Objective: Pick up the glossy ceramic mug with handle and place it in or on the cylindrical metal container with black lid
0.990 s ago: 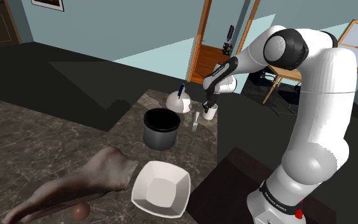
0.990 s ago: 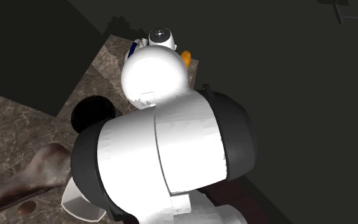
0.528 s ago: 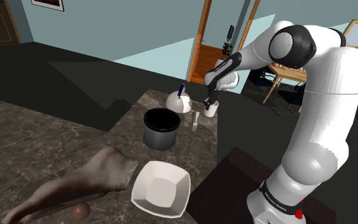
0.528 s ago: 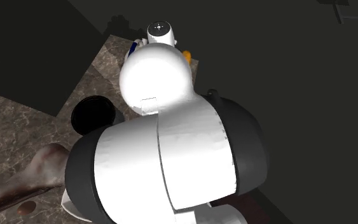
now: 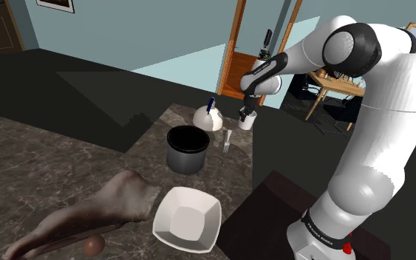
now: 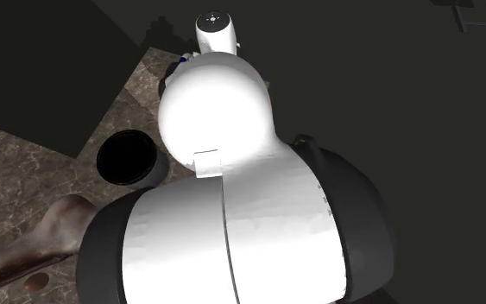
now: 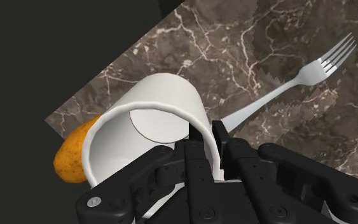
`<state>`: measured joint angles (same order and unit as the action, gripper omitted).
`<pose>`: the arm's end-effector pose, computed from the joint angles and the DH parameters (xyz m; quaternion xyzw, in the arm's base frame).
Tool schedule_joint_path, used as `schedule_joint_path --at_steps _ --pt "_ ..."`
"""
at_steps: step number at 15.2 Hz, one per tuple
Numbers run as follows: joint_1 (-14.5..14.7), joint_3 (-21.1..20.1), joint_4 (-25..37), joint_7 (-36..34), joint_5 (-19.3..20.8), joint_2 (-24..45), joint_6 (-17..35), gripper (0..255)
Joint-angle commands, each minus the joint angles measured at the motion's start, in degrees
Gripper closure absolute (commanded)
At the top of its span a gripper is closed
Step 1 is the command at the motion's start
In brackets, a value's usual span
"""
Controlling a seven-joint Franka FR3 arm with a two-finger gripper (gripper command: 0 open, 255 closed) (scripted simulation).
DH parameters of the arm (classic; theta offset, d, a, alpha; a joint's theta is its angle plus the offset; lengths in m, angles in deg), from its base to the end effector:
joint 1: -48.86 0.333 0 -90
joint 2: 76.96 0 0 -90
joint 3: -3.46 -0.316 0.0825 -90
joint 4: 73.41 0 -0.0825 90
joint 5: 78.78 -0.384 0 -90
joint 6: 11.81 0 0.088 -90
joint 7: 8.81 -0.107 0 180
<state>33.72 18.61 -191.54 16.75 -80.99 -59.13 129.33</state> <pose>0.5196 -0.2985 0.2975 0.9972 -0.0475 0.0324 0.0476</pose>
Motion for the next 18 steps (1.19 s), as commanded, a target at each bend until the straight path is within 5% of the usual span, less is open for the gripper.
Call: schedule_joint_path --at_steps 1,18 --pt "0.1 0.2 0.5 -0.1 0.3 -0.9 -1.4 255" --pt "0.9 1.0 5.2 -1.3 2.7 -8.0 -13.0 255"
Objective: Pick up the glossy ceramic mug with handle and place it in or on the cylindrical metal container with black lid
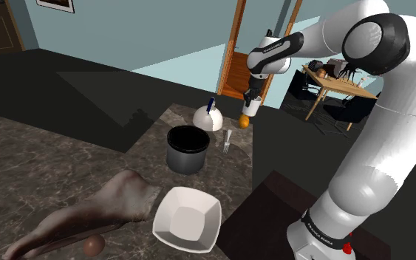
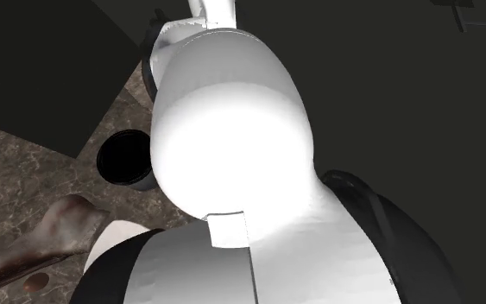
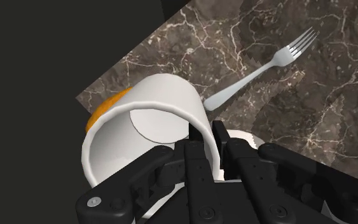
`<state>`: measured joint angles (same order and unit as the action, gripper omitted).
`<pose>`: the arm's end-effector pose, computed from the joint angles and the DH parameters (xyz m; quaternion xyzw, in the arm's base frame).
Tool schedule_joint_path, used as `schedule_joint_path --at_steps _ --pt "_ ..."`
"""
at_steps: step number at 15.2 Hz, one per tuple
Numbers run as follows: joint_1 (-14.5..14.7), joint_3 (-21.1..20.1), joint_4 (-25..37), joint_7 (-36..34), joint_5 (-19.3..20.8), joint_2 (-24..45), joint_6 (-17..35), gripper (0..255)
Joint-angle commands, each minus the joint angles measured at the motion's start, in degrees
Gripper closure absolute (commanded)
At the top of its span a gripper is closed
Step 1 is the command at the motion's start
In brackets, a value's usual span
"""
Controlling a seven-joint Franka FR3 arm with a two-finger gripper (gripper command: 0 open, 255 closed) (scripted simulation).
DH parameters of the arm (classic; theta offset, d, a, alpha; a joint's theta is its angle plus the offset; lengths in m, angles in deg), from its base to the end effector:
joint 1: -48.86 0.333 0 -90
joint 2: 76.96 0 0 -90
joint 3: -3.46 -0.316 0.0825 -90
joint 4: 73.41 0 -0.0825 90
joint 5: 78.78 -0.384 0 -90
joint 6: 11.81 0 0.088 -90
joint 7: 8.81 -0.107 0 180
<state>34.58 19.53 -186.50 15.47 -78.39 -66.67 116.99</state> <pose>0.5213 -0.2991 0.3927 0.9972 -0.0475 0.0325 0.0476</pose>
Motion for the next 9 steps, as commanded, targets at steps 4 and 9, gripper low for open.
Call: schedule_joint_path --at_steps 4,9 --pt "0.1 0.1 1.8 -0.2 0.5 -1.7 -3.5 255" --pt "0.2 0.2 4.2 -0.3 0.9 -3.0 -7.1 255"
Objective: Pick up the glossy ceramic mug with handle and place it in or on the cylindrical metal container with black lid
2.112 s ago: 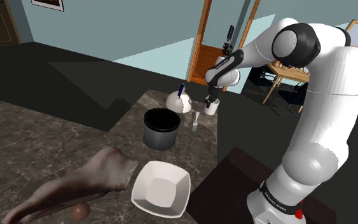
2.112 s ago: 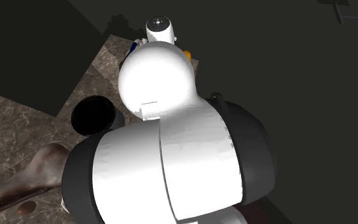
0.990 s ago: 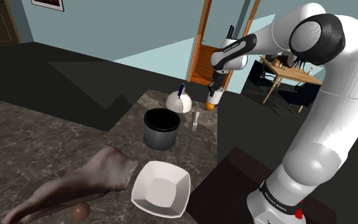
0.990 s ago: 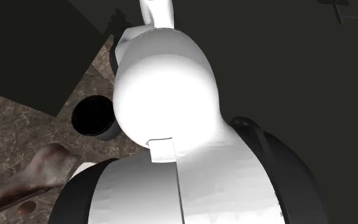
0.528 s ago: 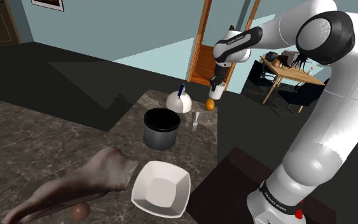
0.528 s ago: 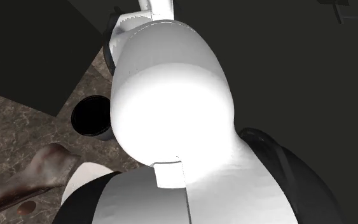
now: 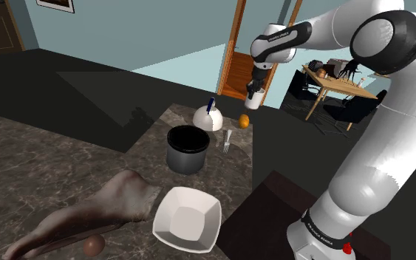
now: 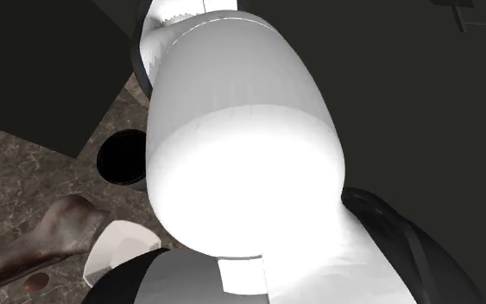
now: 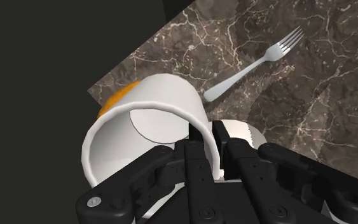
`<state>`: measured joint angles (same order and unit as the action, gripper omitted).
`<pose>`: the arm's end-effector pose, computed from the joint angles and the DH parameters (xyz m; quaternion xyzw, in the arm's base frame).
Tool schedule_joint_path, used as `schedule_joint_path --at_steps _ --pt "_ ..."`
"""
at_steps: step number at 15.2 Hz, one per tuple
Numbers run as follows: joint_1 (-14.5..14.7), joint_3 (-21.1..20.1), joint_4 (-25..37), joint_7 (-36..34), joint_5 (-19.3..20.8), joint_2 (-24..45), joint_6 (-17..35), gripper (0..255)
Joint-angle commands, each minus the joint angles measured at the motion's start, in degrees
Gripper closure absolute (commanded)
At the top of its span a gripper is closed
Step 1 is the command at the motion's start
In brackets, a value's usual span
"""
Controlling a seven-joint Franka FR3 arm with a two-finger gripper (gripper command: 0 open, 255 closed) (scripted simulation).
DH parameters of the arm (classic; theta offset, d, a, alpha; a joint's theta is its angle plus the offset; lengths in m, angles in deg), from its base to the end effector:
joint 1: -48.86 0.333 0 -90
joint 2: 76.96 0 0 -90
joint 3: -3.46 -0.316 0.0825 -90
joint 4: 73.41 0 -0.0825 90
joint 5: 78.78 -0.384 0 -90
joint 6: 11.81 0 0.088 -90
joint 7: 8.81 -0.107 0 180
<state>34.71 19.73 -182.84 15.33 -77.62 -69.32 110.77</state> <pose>0.5202 -0.3002 0.4390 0.9972 -0.0475 0.0325 0.0475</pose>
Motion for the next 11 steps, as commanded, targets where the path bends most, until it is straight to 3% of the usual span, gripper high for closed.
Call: schedule_joint_path --at_steps 1,11 --pt "0.1 0.0 1.0 -0.2 0.2 -0.6 -1.6 255" --pt "7.4 -6.0 -6.1 -15.0 3.9 -7.5 -2.1 255"
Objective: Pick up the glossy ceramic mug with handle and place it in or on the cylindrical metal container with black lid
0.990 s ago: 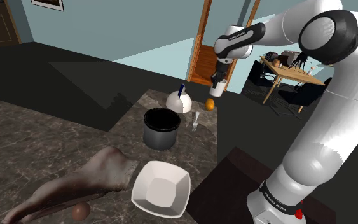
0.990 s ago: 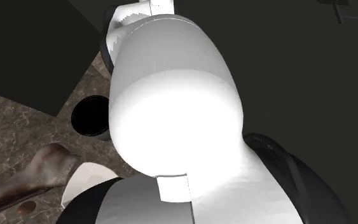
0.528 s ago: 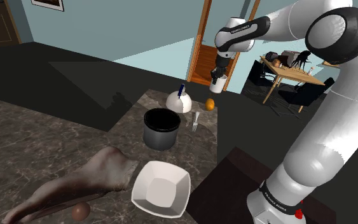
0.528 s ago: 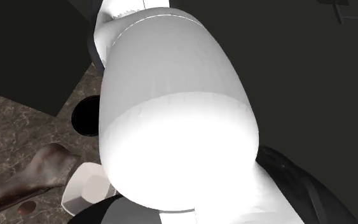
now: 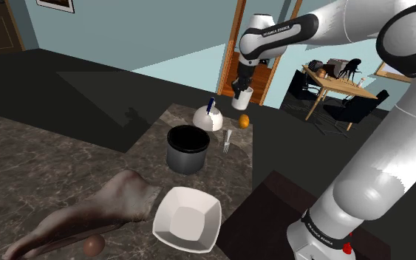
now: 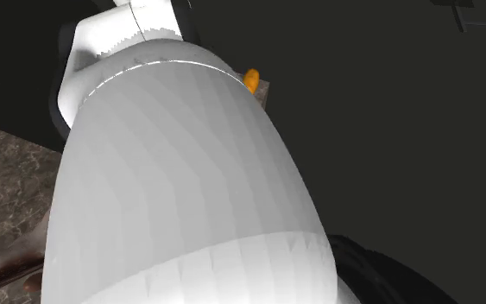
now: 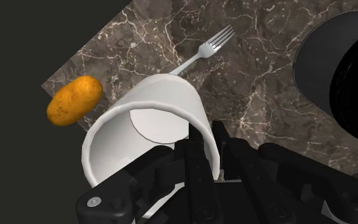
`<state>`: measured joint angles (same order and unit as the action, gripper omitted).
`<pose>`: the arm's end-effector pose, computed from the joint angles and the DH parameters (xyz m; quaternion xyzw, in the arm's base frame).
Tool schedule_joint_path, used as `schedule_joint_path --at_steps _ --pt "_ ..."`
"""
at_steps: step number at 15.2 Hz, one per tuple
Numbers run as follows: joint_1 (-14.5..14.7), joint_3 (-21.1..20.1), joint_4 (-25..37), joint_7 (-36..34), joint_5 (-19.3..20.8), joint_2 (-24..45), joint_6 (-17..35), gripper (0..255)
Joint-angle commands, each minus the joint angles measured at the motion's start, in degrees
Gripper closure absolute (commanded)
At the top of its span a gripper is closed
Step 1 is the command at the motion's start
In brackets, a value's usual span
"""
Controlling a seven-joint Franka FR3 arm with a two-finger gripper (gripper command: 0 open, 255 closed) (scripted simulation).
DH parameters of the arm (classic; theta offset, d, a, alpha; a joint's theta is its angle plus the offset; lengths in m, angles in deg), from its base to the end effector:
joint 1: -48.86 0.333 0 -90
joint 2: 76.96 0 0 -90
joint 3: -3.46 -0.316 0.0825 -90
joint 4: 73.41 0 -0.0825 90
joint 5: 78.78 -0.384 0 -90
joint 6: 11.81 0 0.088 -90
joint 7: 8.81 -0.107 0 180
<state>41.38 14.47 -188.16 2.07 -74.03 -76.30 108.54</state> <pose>0.5350 -0.1828 0.4590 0.9973 -0.0469 0.0322 0.0474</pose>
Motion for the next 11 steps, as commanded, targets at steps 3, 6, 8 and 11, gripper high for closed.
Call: schedule_joint_path --at_steps 3,6,8,11 --pt "2.8 -2.8 -1.5 -6.0 0.8 -1.5 -0.4 255" --pt "4.8 -4.9 -1.7 -10.3 1.2 -2.0 -1.1 255" --pt "6.1 -6.3 -1.5 -13.1 1.3 -2.1 -1.6 255" --pt "8.2 -8.4 -0.8 -17.2 1.5 -1.8 -2.5 255"
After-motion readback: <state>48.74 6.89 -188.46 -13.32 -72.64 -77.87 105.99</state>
